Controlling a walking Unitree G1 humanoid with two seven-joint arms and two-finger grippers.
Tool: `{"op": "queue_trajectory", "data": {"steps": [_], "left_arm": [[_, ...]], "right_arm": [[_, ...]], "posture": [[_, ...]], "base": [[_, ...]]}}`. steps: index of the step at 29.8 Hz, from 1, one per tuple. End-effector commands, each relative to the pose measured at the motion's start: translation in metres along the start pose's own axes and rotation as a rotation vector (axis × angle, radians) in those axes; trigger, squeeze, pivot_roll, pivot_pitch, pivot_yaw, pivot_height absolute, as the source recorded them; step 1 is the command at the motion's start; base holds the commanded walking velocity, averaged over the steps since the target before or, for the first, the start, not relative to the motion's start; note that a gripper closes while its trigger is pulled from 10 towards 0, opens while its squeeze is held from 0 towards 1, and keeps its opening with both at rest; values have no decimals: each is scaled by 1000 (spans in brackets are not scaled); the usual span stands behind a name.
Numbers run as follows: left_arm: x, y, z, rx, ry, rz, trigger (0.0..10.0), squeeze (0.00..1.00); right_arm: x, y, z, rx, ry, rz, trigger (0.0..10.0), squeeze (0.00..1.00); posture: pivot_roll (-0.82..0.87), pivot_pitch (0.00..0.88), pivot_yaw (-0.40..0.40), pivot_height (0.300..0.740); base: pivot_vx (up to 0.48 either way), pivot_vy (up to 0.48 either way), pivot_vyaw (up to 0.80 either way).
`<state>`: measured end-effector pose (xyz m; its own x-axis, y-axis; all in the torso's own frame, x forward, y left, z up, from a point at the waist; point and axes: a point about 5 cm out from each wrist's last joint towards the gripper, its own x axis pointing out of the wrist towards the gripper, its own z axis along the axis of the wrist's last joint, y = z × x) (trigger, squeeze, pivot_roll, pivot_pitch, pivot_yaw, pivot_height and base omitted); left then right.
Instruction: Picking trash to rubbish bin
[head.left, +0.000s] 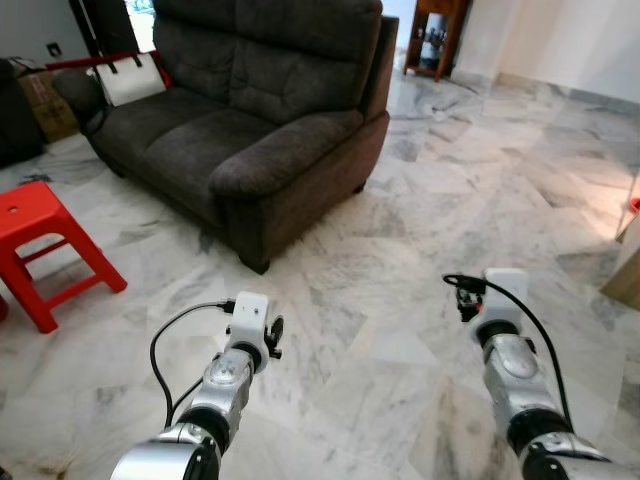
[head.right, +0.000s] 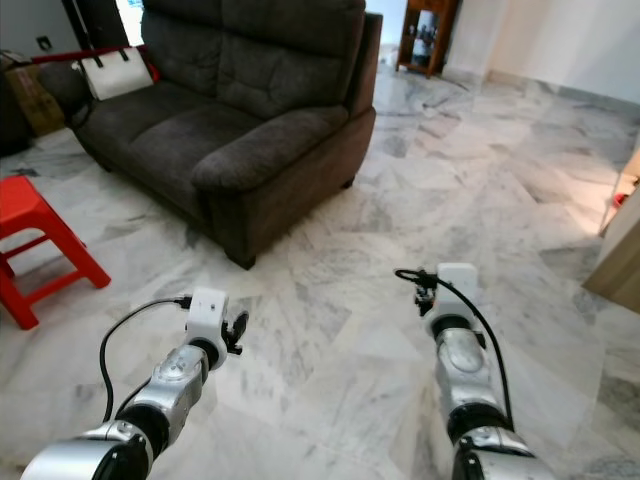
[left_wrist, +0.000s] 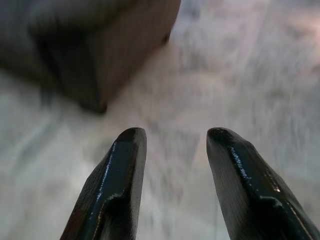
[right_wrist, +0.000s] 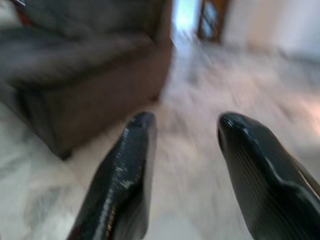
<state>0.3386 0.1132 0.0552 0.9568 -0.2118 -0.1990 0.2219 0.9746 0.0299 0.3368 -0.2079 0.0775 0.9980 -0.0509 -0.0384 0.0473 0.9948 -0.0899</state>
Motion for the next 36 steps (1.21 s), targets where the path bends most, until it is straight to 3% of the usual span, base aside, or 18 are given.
{"op": "queue_trajectory", "data": {"steps": [1,4,6,8,9,12,13,15,25,36], "left_arm": [[6,-4,17,15,-78,-13,10000,0],[11,-16,31,20,-135,-43,10000,0],[12,-22,36,-22,-158,-33,10000,0],[12,-25,34,-70,-148,-27,10000,0],[11,-31,27,-59,-121,-40,10000,0],[8,-36,21,-41,-107,-62,10000,0],[8,-36,20,-39,-106,-62,10000,0],[8,-36,20,-42,-107,-63,10000,0],[7,-38,18,-3,-99,-78,10000,0],[4,-32,10,5,-77,-56,10000,0]], "right_arm": [[5,1,14,-1,-64,-9,10000,0],[6,3,19,44,-100,-40,10000,0],[5,9,17,84,-100,-56,10000,0],[3,13,12,158,-89,-68,10000,0],[-3,14,-1,178,-38,-85,10000,0],[-10,14,-16,162,26,-109,10000,0],[-14,17,-22,209,41,-111,10000,0],[-15,19,-24,217,45,-98,10000,0],[-13,17,-16,238,-18,-103,10000,0],[-15,18,-18,249,-18,-96,10000,0]], "posture": [[42,35,-26,740],[32,33,-24,740],[30,31,-23,740],[26,27,-24,740],[29,25,-25,740],[43,27,-30,740],[46,27,-31,740],[46,27,-31,740],[39,7,-27,740],[50,0,-34,740]], "base": [[0,0,0],[0,0,0],[0,0,0],[0,0,0],[0,0,0],[0,0,0],[0,0,0],[0,0,0],[0,0,164],[0,0,574]]}}
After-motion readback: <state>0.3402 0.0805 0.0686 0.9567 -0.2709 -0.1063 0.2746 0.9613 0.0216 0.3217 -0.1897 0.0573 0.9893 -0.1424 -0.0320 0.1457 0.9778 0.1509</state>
